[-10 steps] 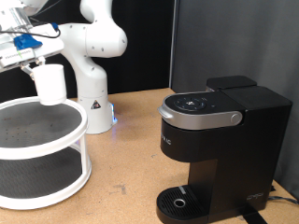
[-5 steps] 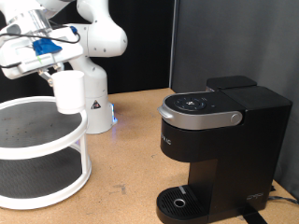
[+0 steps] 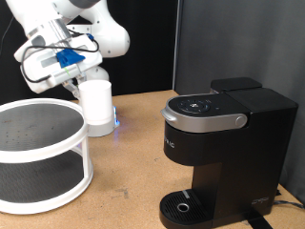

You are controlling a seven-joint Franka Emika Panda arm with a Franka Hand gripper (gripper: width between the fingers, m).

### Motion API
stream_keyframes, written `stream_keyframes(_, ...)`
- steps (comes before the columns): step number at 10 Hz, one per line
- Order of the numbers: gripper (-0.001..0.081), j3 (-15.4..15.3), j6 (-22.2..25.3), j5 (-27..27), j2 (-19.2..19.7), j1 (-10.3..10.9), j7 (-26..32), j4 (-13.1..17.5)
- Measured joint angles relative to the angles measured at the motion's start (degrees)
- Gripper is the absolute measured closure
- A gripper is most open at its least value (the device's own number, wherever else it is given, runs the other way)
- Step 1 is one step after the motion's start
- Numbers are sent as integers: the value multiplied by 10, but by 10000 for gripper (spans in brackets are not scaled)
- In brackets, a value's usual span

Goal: Make a cup of coffee with the keurig machine

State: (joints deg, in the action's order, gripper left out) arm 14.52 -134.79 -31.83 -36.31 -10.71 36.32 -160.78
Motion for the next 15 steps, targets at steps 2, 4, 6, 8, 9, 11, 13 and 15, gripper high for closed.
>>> stream_keyframes(2, 739, -9, -3, -1, 11, 17, 7, 0)
stream_keyframes(4, 739, -13, -20, -15, 18, 36, 7, 0)
stream_keyframes(6, 739, -18, -52, -40, 21, 46, 5, -1)
stream_keyframes(8, 739, -16, -38, -38, 21, 45, 7, 0)
stream_keyframes(9, 739, -15, -25, -35, 23, 45, 16, 0)
stream_keyframes(11, 739, -21, -36, -35, 47, 48, 25, -3)
stream_keyframes(13, 739, -36, -83, -43, 90, 60, 27, -6)
stream_keyframes(15, 739, -42, -138, -76, 139, 88, 41, -5)
